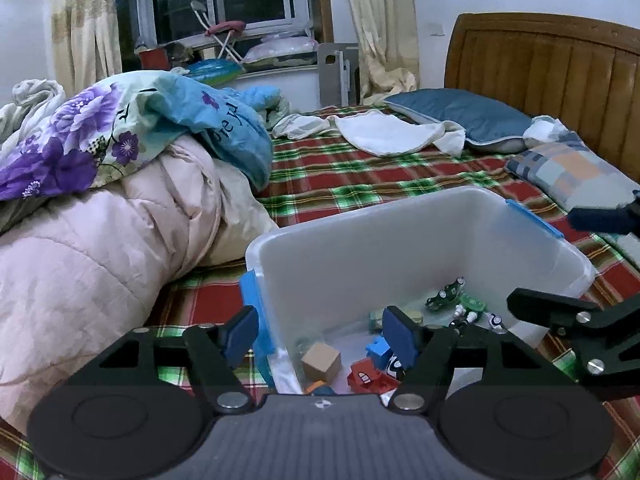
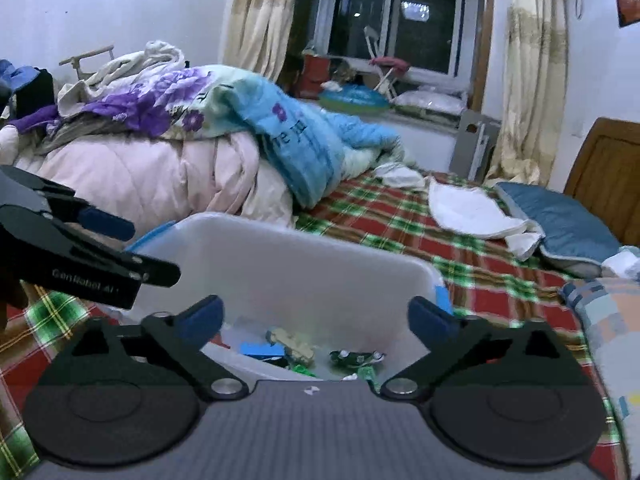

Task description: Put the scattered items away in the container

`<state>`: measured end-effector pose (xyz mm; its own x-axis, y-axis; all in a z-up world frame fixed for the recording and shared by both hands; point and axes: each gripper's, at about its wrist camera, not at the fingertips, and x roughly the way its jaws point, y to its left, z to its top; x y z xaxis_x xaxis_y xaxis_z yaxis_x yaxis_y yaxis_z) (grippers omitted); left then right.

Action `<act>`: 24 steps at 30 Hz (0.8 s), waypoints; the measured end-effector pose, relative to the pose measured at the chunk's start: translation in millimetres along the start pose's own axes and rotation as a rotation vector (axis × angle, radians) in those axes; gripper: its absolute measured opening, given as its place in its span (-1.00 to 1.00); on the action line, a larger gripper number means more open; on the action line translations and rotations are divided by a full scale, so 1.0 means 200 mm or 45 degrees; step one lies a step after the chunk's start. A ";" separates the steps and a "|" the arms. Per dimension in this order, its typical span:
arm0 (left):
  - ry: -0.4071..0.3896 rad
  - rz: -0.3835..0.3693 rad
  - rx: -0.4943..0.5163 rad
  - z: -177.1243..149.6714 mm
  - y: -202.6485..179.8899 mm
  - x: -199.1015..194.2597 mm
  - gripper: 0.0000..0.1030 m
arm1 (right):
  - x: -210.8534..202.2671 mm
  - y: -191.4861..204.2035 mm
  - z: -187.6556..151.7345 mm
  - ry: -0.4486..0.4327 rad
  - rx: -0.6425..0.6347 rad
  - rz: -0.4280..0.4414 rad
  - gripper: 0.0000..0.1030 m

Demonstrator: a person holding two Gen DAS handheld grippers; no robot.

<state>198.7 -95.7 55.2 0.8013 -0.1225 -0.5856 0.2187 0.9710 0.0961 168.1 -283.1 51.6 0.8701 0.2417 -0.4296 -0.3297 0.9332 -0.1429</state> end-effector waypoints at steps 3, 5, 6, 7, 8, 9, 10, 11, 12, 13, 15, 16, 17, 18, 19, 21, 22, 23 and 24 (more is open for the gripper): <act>0.016 0.030 0.007 0.02 -0.01 -0.02 0.41 | -0.02 0.00 0.03 0.003 -0.007 -0.022 1.00; 0.008 0.019 -0.002 0.04 -0.01 -0.06 0.42 | -0.05 -0.01 0.04 -0.015 0.020 -0.030 1.00; -0.014 0.017 -0.004 0.04 -0.01 -0.08 0.42 | -0.08 -0.02 0.05 -0.034 0.042 -0.031 1.00; -0.034 0.025 -0.002 0.05 -0.02 -0.11 0.42 | -0.11 -0.02 0.06 -0.058 0.063 -0.033 1.00; -0.051 0.038 0.005 0.05 -0.03 -0.14 0.42 | -0.13 -0.03 0.06 -0.077 0.077 -0.035 1.00; -0.061 0.043 0.012 0.06 -0.04 -0.16 0.46 | -0.16 -0.03 0.06 -0.092 0.087 -0.038 1.00; -0.060 0.042 0.014 0.07 -0.05 -0.18 0.53 | -0.18 -0.03 0.06 -0.103 0.094 -0.041 1.00; -0.046 0.049 0.012 0.09 -0.05 -0.20 0.56 | -0.19 -0.02 0.07 -0.103 0.098 -0.040 1.00; -0.029 0.067 0.009 0.10 -0.06 -0.21 0.61 | -0.20 -0.02 0.08 -0.098 0.100 -0.035 1.00; 0.009 0.088 0.008 0.12 -0.08 -0.21 0.62 | -0.21 -0.02 0.09 -0.093 0.100 -0.033 1.00; 0.100 0.114 0.006 0.17 -0.09 -0.18 0.62 | -0.22 -0.02 0.12 -0.070 0.095 -0.053 1.00; 0.129 0.122 0.013 0.20 -0.10 -0.18 0.62 | -0.23 -0.02 0.14 -0.063 0.091 -0.066 1.00; 0.124 0.123 0.023 0.21 -0.10 -0.19 0.62 | -0.24 -0.02 0.16 -0.066 0.090 -0.075 1.00; 0.108 0.126 0.032 0.23 -0.11 -0.20 0.62 | -0.25 -0.02 0.18 -0.070 0.090 -0.084 1.00; 0.092 0.123 0.035 0.25 -0.11 -0.22 0.62 | -0.26 -0.02 0.20 -0.073 0.093 -0.095 1.00; 0.075 0.080 0.011 0.29 -0.11 -0.25 0.62 | -0.29 -0.04 0.23 -0.083 0.113 -0.109 1.00; 0.075 0.042 -0.022 0.31 -0.10 -0.26 0.62 | -0.29 -0.06 0.24 -0.078 0.132 -0.102 1.00; 0.094 0.001 -0.056 0.33 -0.09 -0.26 0.62 | -0.28 -0.07 0.26 -0.062 0.155 -0.093 1.00; 0.124 -0.043 -0.094 0.35 -0.08 -0.25 0.62 | -0.27 -0.09 0.28 -0.036 0.178 -0.090 1.00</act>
<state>194.5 -120.4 139.3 0.7357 -0.1382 -0.6631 0.2000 0.9796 0.0176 147.3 -298.7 127.0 0.9000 0.1800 -0.3971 -0.2151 0.9755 -0.0454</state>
